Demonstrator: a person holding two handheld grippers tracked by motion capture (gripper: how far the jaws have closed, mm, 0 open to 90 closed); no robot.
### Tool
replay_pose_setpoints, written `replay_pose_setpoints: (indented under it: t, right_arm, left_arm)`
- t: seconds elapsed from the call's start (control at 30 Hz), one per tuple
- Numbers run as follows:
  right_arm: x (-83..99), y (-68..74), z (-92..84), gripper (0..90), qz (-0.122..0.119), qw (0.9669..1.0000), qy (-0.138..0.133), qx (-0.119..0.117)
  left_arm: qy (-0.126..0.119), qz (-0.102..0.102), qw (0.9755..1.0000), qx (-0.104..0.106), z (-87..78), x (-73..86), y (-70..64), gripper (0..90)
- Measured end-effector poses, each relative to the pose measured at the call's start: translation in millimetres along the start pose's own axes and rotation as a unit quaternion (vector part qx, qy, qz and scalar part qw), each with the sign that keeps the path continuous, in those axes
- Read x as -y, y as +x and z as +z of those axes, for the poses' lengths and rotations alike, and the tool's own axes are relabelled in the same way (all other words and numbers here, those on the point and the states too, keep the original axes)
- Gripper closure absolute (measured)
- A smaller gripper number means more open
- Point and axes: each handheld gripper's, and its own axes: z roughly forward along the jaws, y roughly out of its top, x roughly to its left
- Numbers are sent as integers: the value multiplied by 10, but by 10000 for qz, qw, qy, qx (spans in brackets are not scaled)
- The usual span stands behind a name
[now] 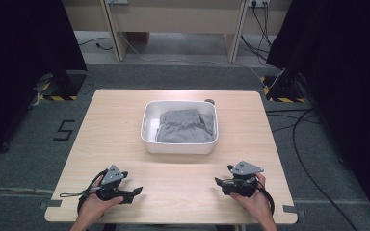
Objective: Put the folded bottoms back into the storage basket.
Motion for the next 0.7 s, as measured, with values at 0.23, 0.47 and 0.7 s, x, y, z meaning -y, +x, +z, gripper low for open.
replay_pose_setpoints:
  t: [0.23,0.47,0.7]
  right_arm:
    - [99,-14,19,301,-5,9999,156,46]
    - [227,-24,-25,290,110,9996,243,85]
    - [302,11,-34,267,165,9993,317,71]
  left_arm:
    - [54,73,9999,-133,-24,24,8,156]
    - [247,5,9994,-227,9,83,29,156]
    - [285,113,9993,-203,26,109,-21,156]
